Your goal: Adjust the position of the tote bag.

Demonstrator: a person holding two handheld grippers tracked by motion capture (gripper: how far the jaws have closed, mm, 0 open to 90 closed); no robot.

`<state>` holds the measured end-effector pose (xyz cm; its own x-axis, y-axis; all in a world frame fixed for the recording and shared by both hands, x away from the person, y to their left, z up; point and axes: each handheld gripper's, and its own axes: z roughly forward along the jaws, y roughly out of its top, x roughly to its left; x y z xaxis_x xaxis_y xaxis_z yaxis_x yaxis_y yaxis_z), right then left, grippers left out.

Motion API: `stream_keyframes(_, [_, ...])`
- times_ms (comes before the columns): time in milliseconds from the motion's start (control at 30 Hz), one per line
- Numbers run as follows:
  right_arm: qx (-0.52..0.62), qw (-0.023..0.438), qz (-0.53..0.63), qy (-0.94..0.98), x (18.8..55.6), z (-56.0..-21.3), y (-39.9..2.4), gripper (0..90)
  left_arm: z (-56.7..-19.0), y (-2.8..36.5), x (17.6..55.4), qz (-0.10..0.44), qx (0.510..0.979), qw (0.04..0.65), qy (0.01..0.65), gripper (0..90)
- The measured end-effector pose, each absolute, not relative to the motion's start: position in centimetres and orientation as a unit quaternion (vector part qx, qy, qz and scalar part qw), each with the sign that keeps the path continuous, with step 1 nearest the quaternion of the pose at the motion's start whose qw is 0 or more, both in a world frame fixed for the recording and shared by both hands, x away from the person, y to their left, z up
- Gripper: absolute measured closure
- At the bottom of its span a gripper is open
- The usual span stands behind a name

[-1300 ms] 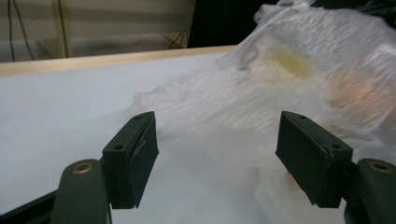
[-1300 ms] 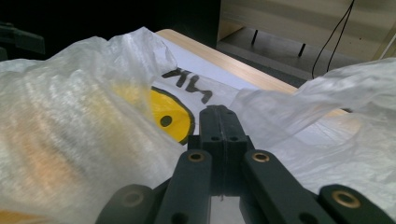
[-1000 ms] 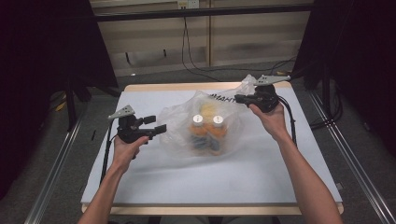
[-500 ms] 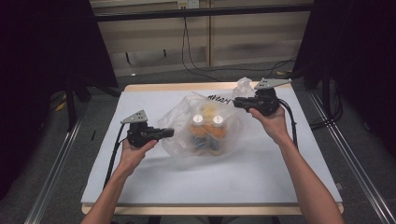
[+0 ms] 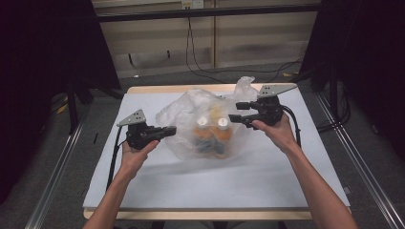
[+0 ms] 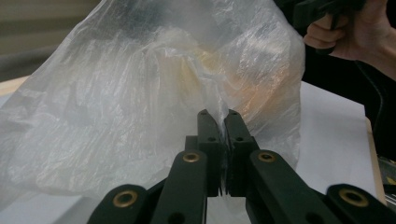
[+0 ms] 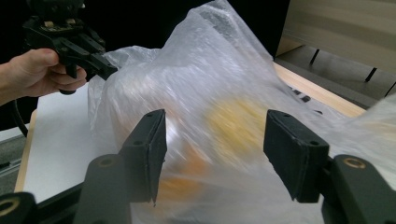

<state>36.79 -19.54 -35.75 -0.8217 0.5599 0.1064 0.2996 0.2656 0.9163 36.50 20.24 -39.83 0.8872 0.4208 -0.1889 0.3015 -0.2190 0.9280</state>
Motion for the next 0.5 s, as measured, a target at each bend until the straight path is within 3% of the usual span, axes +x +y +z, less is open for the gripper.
stream_keyframes(200, [0.268,0.118,0.544,0.786,37.0,-35.5,-18.4,30.5,-38.6,18.7,35.1,0.059,0.788,0.581,0.193,88.3])
stream_keyframes(333, [0.257,0.116,0.542,0.792,36.7,-35.6,-17.4,30.5,-38.3,18.1,34.1,0.057,0.8,0.573,0.168,88.4])
stream_keyframes(433, [0.252,0.116,0.537,0.796,36.5,-35.7,-17.1,36.0,-38.2,18.0,33.7,0.055,0.802,0.572,0.163,88.5])
stream_keyframes(500, [0.248,0.113,0.541,0.796,36.3,-35.9,-16.8,53.9,-38.1,18.1,33.4,0.055,0.805,0.569,0.158,88.6])
